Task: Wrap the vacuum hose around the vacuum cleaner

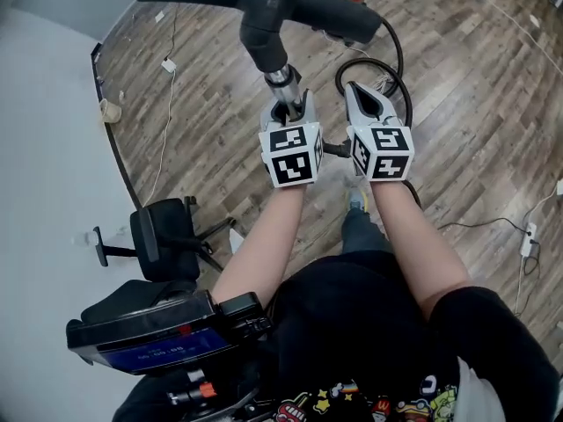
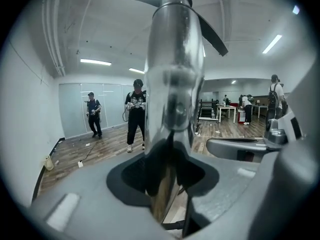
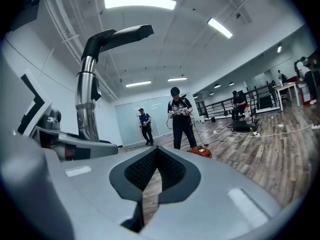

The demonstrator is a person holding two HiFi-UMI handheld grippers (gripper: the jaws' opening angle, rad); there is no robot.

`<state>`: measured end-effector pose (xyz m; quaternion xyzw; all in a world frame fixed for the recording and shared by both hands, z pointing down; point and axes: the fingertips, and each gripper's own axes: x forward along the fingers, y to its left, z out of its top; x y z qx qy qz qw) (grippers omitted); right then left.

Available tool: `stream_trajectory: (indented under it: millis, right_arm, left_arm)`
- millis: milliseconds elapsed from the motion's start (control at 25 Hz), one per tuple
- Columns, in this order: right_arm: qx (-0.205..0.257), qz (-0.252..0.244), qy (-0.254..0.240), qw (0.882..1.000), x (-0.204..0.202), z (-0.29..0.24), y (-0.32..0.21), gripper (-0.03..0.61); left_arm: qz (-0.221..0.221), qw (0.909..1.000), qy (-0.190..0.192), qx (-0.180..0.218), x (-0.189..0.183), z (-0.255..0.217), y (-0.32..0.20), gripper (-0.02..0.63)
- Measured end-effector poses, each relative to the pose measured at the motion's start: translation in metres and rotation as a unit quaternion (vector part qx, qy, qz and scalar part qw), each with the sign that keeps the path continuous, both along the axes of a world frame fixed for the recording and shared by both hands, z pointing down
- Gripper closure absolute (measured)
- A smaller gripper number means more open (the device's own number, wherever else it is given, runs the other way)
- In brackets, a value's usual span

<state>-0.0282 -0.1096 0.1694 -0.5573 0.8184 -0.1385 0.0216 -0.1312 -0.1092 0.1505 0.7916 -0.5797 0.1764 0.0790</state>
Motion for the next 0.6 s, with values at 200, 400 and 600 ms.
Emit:
stream_trajectory:
  millis: [200, 400, 600]
  right_arm:
    - [0.0, 0.001, 0.011, 1.0, -0.009, -0.004, -0.074, 0.555]
    - [-0.003, 0.018, 0.025, 1.0, -0.017, -0.012, -0.117, 0.555]
    - [0.003, 0.056, 0.031, 0.998, -0.01, 0.001, -0.113, 0.555]
  left_arm:
    - [0.011, 0.9998, -0.006, -0.014, -0.003, 0.009, -0.066, 0.462]
    - [0.026, 0.9994, 0.005, -0.021, -0.017, 0.007, -0.121, 0.462]
    - [0.058, 0.9982, 0.012, -0.005, -0.016, 0.016, -0.137, 0.462]
